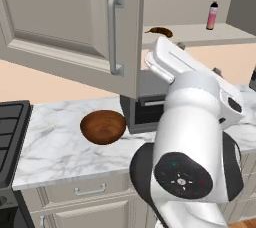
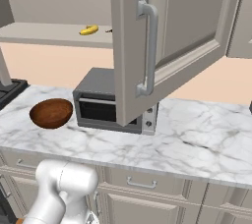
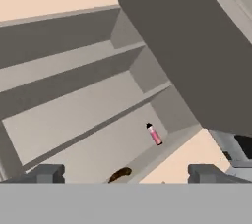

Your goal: Open the cabinet. Pick the banana and banana from the cabinet and place them into the bowl. Then close the cabinet.

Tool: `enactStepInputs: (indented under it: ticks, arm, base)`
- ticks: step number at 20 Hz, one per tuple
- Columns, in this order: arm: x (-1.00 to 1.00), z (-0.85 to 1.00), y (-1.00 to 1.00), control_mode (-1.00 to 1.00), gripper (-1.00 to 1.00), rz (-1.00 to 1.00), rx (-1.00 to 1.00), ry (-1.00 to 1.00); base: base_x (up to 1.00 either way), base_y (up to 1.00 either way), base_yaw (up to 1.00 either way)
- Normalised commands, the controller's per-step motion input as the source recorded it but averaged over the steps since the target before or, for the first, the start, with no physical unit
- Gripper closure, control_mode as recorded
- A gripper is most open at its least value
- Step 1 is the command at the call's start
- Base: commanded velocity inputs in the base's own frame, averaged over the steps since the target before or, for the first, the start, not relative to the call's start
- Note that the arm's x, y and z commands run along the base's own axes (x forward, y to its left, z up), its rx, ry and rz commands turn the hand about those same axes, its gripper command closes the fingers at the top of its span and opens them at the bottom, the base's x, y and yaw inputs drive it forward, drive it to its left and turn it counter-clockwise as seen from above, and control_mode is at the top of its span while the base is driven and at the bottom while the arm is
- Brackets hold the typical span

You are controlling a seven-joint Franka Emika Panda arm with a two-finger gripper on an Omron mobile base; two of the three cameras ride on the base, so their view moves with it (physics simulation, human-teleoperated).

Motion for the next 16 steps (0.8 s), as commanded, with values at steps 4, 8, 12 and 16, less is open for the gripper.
enactStepInputs:
  ticks: [4, 8, 12, 16]
  arm:
    - [0.18, 0.0, -0.56, -1.0, -1.0, 0.28, 0.06, 0.13]
    - [0.36, -0.13, -0.47, -1.0, -1.0, 0.34, 0.01, 0.12]
    - [0.55, -0.14, -0.38, -1.0, -1.0, 0.34, 0.0, 0.1]
    - [0.47, -0.13, -0.2, -1.0, -1.0, 0.39, 0.0, 0.09]
  base:
    - [0.0, 0.0, 0.0]
    - [0.0, 0.0, 0.0]
    - [0.0, 0.0, 0.0]
    - [0.0, 0.0, 0.0]
